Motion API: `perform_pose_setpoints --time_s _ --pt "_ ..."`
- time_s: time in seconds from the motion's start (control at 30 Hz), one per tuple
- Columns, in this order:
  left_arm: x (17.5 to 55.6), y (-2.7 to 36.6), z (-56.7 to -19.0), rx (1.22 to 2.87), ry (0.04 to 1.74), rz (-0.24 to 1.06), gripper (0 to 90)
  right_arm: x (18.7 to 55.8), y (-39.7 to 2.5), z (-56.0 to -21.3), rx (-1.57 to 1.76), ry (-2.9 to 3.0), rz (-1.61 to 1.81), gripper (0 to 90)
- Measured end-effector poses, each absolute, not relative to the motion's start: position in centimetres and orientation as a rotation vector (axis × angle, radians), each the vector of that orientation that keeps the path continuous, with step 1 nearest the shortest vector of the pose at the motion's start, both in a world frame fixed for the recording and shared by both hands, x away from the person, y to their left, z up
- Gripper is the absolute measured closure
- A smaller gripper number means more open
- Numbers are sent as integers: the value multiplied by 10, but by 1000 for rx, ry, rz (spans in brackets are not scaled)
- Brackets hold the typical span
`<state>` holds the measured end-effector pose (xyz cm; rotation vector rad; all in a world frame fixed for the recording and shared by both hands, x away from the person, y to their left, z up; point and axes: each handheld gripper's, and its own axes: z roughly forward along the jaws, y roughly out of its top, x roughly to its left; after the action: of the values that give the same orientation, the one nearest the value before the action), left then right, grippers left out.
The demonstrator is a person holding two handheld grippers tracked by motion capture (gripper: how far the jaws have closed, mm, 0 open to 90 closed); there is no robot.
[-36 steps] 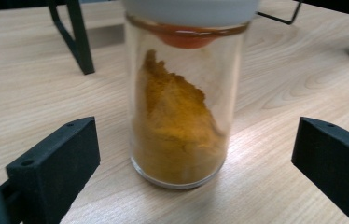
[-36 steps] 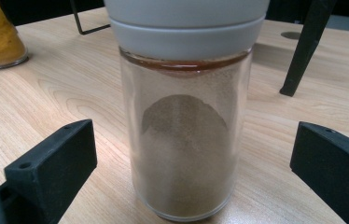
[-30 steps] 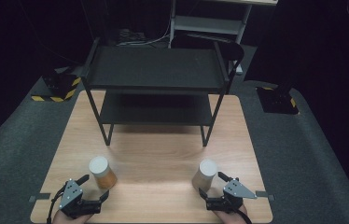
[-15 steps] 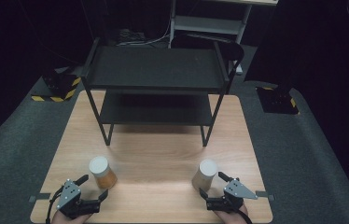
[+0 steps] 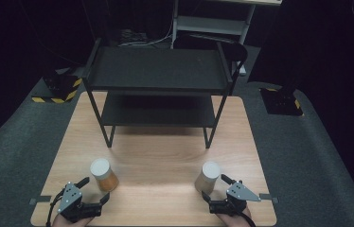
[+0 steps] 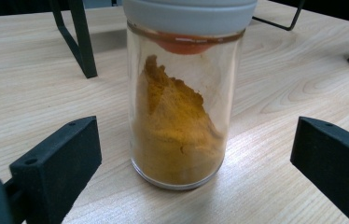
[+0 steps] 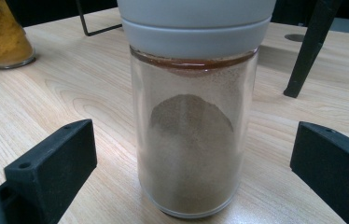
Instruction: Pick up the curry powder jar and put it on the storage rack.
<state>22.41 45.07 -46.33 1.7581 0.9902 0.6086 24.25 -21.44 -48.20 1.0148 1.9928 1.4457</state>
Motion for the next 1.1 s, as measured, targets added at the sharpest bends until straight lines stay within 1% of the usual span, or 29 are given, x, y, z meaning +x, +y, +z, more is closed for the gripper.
perform_pose_setpoints --time_s 0.43,0.7,1.1 --pt "218 453 -453 1716 996 623 4 243 -214 -482 1009 1993 1448 0" --pt "215 458 -439 1696 988 636 4 242 -214 -483 1004 1990 1449 0" --pt "221 453 -427 1694 960 631 5 242 -216 -484 1004 1986 1462 0"
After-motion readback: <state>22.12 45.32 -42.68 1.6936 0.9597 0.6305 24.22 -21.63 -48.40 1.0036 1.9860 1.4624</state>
